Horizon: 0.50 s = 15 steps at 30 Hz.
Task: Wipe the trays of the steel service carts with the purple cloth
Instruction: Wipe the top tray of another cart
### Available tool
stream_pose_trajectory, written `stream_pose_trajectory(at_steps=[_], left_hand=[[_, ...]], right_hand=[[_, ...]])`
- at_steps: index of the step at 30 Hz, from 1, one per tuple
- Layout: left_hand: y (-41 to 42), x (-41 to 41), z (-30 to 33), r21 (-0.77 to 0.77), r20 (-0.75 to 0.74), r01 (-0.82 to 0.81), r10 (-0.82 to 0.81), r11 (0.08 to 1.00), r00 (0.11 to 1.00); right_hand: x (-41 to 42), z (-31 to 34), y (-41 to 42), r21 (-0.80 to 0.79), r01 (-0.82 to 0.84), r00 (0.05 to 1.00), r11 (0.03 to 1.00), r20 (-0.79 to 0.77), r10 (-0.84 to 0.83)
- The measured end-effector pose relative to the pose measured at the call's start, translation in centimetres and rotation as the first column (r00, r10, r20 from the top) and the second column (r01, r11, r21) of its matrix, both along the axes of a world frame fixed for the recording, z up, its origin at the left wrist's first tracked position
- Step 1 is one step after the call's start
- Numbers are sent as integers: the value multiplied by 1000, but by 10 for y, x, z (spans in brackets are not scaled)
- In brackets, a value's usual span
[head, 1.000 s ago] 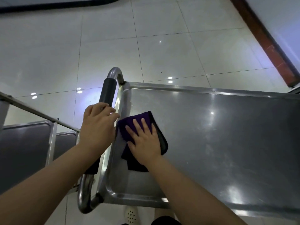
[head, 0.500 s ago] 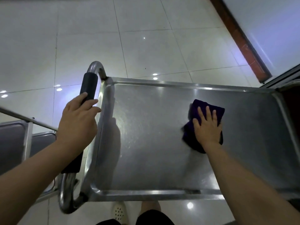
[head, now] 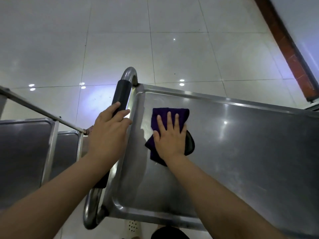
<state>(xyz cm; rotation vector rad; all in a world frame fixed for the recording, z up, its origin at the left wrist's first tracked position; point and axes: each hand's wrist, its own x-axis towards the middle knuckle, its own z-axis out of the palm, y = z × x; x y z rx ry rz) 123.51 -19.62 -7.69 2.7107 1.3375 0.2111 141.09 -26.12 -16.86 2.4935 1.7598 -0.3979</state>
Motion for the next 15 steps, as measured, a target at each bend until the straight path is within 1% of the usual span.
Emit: stream_pose_trajectory(at_steps=[4, 8, 10, 15], left_hand=[[-1, 3, 1, 46, 30, 26, -27, 999, 999], [1, 2, 0, 34, 21, 14, -15, 999, 1000], [2, 4, 0, 56, 24, 23, -24, 998, 999], [1, 6, 0, 97, 51, 21, -26, 995, 998]], right_hand=[[-44, -3, 36, 3, -186, 982, 982, -35, 186], [-27, -5, 45, 40, -274, 959, 961, -67, 277], [-2, -4, 42, 55, -261, 961, 964, -82, 265], [80, 2, 9, 32, -86, 995, 996, -47, 88]])
